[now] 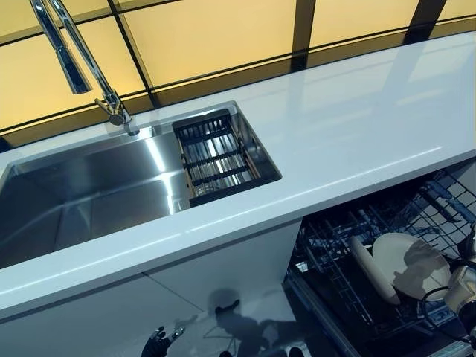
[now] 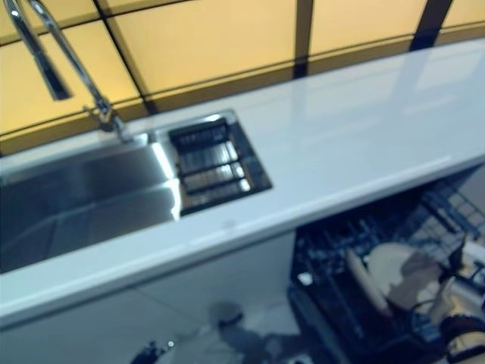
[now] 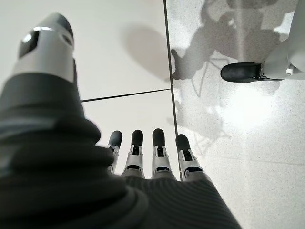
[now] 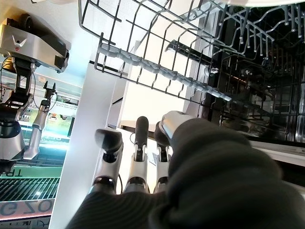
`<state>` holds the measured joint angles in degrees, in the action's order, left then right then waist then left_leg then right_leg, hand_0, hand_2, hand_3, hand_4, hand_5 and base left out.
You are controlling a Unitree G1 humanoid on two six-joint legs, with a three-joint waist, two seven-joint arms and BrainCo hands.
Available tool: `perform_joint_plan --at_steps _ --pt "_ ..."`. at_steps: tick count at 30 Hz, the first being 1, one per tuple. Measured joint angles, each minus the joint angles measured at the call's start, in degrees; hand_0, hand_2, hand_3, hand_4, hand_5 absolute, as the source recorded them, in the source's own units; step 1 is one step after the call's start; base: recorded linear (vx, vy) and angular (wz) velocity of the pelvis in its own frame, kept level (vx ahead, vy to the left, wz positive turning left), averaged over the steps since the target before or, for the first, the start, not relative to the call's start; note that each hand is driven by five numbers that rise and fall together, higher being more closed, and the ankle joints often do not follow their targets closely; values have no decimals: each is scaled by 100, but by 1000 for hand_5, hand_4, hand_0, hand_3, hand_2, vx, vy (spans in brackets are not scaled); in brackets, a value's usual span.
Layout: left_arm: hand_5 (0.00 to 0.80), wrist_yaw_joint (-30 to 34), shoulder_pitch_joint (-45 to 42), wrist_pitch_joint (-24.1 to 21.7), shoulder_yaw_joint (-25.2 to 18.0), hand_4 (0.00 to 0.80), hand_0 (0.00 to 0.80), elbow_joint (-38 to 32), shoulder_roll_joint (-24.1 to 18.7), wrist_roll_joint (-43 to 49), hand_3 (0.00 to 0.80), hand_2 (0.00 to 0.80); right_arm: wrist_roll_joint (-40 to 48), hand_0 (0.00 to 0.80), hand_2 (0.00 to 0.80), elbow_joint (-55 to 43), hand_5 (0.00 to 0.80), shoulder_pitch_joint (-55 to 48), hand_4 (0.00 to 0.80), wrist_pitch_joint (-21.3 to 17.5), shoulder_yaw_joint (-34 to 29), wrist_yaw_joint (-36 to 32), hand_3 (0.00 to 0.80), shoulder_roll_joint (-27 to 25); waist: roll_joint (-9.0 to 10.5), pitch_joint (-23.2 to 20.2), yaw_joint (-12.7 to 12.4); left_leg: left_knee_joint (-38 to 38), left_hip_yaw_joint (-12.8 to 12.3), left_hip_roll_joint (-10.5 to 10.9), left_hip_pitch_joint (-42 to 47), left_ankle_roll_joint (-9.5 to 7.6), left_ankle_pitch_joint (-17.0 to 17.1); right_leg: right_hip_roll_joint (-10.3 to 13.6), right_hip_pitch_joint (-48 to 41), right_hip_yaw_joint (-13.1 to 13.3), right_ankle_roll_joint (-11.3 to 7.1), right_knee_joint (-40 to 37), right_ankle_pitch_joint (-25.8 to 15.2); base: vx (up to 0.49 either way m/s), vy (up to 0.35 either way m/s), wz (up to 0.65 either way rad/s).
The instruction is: Take plates into dishwasher
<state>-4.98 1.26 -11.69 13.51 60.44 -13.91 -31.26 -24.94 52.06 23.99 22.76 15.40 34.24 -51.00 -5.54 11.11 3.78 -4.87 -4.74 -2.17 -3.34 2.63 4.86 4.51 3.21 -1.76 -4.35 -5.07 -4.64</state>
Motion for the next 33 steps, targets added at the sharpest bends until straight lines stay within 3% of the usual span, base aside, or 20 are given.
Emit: perform_joint_plan --at_steps 2,3,4,5,9,17,33 --pt "0 5 4 0 0 0 0 -14 0 0 0 0 61 800 800 -12 800 0 800 -20 -2 -23 800 0 4 22 -3 0 1 5 0 0 0 3 0 0 -2 0 1 0 0 0" --pt "0 5 4 0 0 0 0 -14 0 0 0 0 100 722 722 -13 722 1 722 -41 -2 -27 722 0 6 24 -4 0 1 8 0 0 0 3 -1 0 -2 0 2 0 0 0" --pt "0 5 2 0 0 0 0 -14 1 0 0 0 169 242 242 -40 242 1 242 -101 -14 -36 242 0 11 31 -1 -1 1 9 0 0 0 5 -1 0 -2 0 2 0 0 0" --pt "0 5 9 0 0 0 0 -15 1 0 0 0 218 0 0 -87 0 0 0 -151 -50 -37 0 0 16 46 1 0 1 14 2 0 0 6 -2 1 -3 0 2 0 0 0" --pt "0 11 12 -2 0 0 0 -15 1 1 0 0 460 0 0 -229 0 -2 0 -444 -145 -318 0 2 56 89 1 0 0 19 13 0 0 8 -13 1 -2 2 2 8 5 0" --pt "0 46 -1 -11 -17 0 0 -19 2 12 0 0 467 0 0 -1093 0 -330 0 -1091 -164 -1583 0 47 205 178 13 -1 1 28 118 -2 -1 14 -114 30 -4 17 9 16 6 0" --pt "0 -6 -71 -19 -208 0 0 -9 13 126 0 0 -635 0 0 -2280 0 -1394 0 -1261 -356 -3865 0 74 715 -22 267 -8 -125 -29 283 -19 -39 -13 -212 156 -5 19 5 6 -3 -3"
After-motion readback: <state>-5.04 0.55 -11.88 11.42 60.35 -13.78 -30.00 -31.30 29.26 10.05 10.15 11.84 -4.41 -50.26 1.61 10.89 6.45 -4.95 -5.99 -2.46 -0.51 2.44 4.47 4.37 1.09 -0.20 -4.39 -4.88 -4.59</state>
